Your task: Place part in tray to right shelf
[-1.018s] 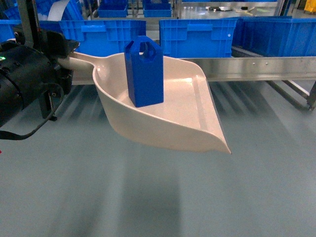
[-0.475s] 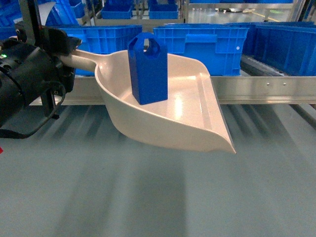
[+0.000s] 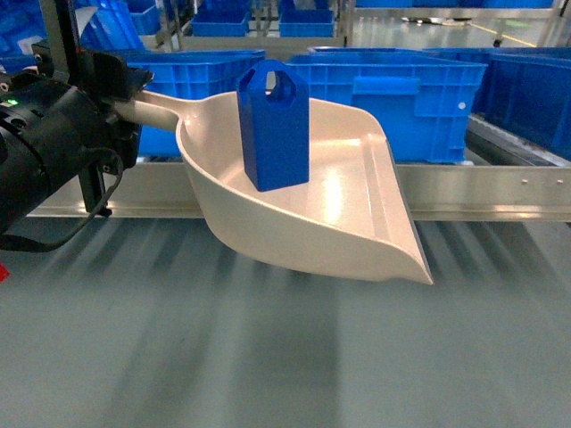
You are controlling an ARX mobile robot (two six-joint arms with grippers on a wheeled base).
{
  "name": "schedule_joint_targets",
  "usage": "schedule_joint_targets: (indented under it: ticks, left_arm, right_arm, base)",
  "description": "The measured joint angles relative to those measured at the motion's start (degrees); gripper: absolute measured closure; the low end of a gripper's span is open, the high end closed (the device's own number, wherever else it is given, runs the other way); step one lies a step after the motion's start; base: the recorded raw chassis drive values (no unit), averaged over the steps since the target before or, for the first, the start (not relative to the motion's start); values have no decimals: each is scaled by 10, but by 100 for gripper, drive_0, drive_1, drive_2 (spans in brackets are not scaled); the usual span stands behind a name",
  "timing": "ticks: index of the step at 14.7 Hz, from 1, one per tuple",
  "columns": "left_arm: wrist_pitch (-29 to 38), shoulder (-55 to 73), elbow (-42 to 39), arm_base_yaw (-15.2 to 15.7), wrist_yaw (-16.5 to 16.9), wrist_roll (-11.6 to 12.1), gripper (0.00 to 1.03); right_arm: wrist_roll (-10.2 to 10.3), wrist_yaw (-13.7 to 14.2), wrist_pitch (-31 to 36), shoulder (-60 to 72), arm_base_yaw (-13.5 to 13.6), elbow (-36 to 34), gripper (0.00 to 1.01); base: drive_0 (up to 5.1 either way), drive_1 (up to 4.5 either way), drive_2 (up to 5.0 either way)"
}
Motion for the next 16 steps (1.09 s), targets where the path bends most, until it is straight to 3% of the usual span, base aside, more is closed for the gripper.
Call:
schedule_joint_targets:
  ticks: [16]
  left_arm:
    - [0,0,0,7,-7,0,91]
  right_arm:
    - [0,-2,0,0,0,0,3]
  base:
    - [30,451,-390]
